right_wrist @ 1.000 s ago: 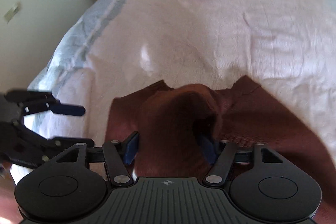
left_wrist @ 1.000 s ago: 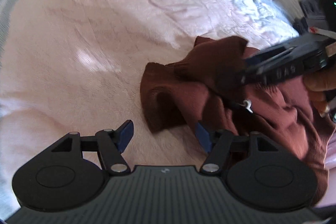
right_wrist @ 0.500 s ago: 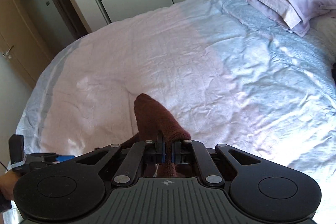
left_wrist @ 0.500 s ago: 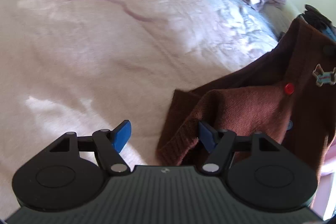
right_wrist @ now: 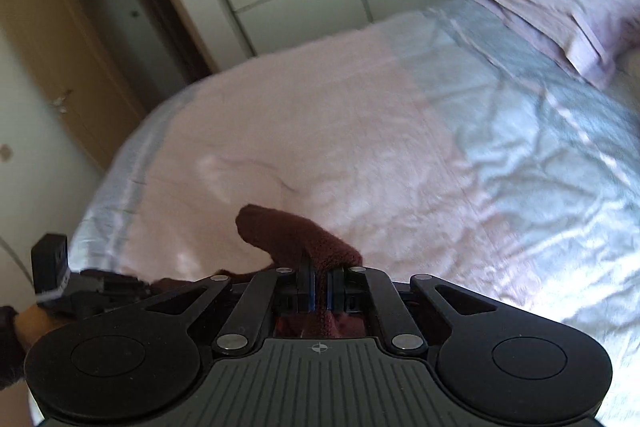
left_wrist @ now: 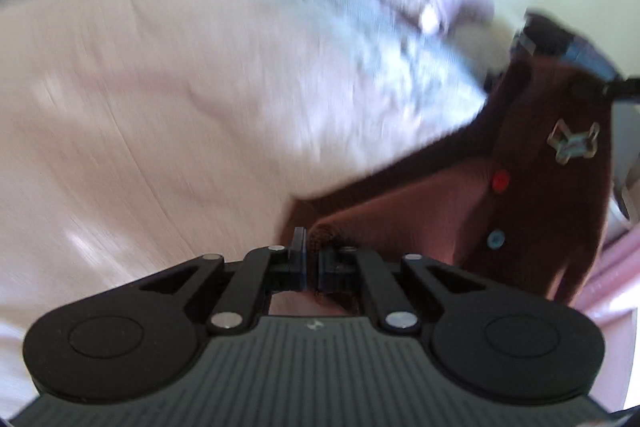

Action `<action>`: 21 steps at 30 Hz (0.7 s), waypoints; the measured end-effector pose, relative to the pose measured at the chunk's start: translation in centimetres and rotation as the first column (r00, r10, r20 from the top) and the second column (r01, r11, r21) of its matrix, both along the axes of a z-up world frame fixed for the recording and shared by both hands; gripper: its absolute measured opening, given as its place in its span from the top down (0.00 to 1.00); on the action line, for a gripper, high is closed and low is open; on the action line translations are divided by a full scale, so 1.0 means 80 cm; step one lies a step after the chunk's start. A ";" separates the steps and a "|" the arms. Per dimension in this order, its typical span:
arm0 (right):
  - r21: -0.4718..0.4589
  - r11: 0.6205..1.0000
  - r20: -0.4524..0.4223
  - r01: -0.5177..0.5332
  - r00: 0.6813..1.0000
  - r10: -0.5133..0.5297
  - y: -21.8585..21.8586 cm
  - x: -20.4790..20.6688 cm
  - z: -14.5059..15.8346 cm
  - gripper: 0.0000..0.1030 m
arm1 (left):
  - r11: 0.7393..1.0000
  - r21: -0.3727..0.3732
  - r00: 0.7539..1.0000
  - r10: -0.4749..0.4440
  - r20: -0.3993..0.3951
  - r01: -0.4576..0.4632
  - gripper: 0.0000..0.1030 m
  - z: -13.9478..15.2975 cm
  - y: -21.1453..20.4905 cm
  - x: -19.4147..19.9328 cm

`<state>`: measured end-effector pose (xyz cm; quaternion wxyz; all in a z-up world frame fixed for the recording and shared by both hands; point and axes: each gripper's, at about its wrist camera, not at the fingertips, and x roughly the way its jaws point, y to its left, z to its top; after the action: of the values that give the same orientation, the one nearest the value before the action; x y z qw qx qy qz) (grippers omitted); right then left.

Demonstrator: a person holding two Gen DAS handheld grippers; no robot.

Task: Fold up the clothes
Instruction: 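Lift the cardigan with both grippers and shake it out in the air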

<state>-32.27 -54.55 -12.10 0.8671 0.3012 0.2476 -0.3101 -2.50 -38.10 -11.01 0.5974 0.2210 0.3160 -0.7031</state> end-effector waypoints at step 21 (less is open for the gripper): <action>-0.486 0.869 0.455 -0.094 0.821 0.343 0.069 -0.077 0.374 0.97 | 0.879 -0.473 0.872 0.192 0.450 0.051 0.98 0.441 0.110 -0.064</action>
<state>-38.41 -49.07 17.78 0.9766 0.1382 -0.0435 -0.1587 -7.63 -29.30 24.27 0.7187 0.2258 -0.0155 -0.6575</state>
